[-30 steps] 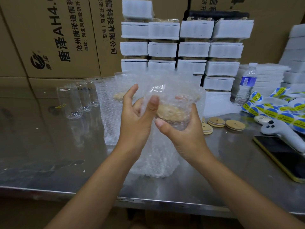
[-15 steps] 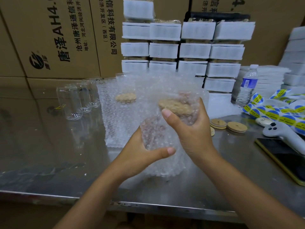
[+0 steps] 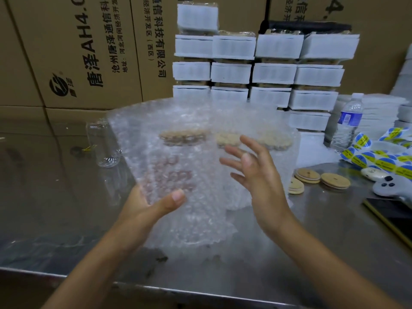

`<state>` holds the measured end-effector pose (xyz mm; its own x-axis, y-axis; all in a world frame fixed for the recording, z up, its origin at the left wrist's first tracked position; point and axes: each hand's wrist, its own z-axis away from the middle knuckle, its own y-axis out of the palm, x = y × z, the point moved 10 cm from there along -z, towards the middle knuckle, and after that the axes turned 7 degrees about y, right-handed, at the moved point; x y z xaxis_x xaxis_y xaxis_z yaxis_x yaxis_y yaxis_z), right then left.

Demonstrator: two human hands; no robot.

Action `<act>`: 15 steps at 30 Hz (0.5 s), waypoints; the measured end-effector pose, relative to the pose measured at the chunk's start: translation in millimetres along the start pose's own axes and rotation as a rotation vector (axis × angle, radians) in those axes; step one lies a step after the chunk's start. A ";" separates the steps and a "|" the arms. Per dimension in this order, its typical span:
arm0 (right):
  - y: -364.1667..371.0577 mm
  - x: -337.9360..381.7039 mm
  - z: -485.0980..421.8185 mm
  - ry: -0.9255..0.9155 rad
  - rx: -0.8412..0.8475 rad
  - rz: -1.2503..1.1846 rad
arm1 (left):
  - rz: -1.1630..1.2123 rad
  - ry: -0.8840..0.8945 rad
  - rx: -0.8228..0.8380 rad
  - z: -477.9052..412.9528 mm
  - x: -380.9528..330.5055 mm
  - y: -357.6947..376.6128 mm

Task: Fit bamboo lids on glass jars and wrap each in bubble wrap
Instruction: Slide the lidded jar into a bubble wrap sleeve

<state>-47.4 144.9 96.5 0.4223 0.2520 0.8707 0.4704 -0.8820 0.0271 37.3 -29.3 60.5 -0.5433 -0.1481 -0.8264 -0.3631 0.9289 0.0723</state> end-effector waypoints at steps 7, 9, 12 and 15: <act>17.3 -81.5 16.0 0.204 0.016 0.125 | -0.108 0.064 -0.174 -11.1 -15.2 -113.2; 21.8 -91.5 19.7 0.242 0.080 0.203 | -0.198 0.037 -0.231 -15.5 -13.1 -141.1; 25.4 -92.3 21.0 0.173 0.131 0.396 | -0.336 0.082 -0.254 -33.7 -19.9 -156.6; 27.5 -93.6 16.9 0.206 0.167 0.533 | -0.396 0.108 -0.249 -59.7 -13.2 -156.2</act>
<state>-60.9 103.8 7.4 0.4828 -0.3055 0.8207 0.3574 -0.7868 -0.5031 56.0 -192.7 93.4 -0.3968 -0.5211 -0.7556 -0.7216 0.6859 -0.0941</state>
